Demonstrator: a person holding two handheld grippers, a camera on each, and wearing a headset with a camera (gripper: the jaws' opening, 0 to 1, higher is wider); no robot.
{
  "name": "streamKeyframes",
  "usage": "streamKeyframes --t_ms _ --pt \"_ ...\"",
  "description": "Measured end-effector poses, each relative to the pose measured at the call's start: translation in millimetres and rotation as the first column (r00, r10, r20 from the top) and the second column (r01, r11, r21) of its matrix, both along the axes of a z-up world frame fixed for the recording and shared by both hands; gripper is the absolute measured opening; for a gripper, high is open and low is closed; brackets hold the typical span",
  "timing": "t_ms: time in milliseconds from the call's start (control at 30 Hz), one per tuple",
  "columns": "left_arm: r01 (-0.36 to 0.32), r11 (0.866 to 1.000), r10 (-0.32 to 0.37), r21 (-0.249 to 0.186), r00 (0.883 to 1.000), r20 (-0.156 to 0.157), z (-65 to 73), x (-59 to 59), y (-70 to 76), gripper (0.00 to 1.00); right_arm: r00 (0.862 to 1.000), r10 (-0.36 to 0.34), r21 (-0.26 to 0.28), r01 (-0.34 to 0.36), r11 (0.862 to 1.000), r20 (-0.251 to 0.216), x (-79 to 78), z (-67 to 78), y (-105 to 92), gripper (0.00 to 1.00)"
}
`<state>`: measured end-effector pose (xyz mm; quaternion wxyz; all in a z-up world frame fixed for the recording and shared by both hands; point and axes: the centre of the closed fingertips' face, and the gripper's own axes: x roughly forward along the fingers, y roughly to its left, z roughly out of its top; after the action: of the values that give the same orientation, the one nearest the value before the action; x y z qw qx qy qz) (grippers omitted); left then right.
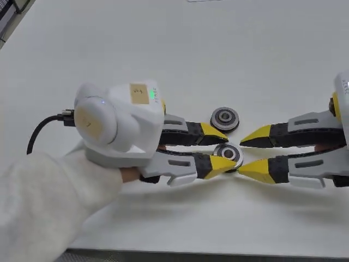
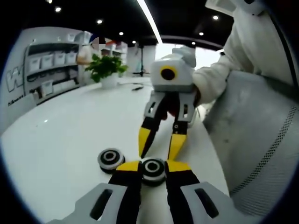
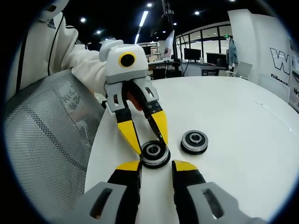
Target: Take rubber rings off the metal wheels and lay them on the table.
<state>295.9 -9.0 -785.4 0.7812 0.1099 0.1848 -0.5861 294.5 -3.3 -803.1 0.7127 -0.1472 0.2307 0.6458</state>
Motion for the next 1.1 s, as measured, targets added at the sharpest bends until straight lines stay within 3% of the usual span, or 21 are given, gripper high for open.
streamKeyframes --t_ms 100,400,867,933,1000,1033,1100 --pt "0.01 1.0 -0.011 0.015 1.0 0.007 -3.9 -0.9 0.9 0.19 1.0 0.005 -0.002 -0.005 1.0 0.003 -1.0 -1.2 1.3 0.21" --pt "0.003 1.0 -0.003 -0.005 0.999 0.038 -1.8 2.3 1.8 0.15 1.0 0.017 -0.007 -0.017 1.0 0.004 -4.6 -1.8 1.2 0.18" --pt "0.011 1.0 -0.011 0.006 0.999 0.051 -3.7 0.9 1.8 0.15 1.0 0.014 -0.01 -0.014 1.0 0.003 -3.4 -1.2 -0.8 0.13" --pt "0.012 1.0 -0.012 0.006 0.998 0.054 -3.6 0.6 1.8 0.15 1.0 0.014 0.029 -0.015 0.999 0.008 -4.1 3.0 4.2 0.19" --pt "0.013 1.0 -0.013 0.004 0.999 0.053 -3.9 0.3 1.8 0.15 0.999 0.01 0.016 -0.011 1.0 0.031 -1.1 0.8 6.7 0.29" --pt "0.013 1.0 -0.013 0.003 0.999 0.052 -4.2 0.4 1.9 0.15 0.998 0.021 0.0 -0.021 1.0 0.058 0.8 -1.1 6.5 0.28" --pt "0.012 1.0 -0.013 0.003 0.999 0.052 -4.3 0.4 2.0 0.15 0.998 0.029 0.004 -0.029 1.0 0.056 -0.8 -1.6 8.0 0.25"
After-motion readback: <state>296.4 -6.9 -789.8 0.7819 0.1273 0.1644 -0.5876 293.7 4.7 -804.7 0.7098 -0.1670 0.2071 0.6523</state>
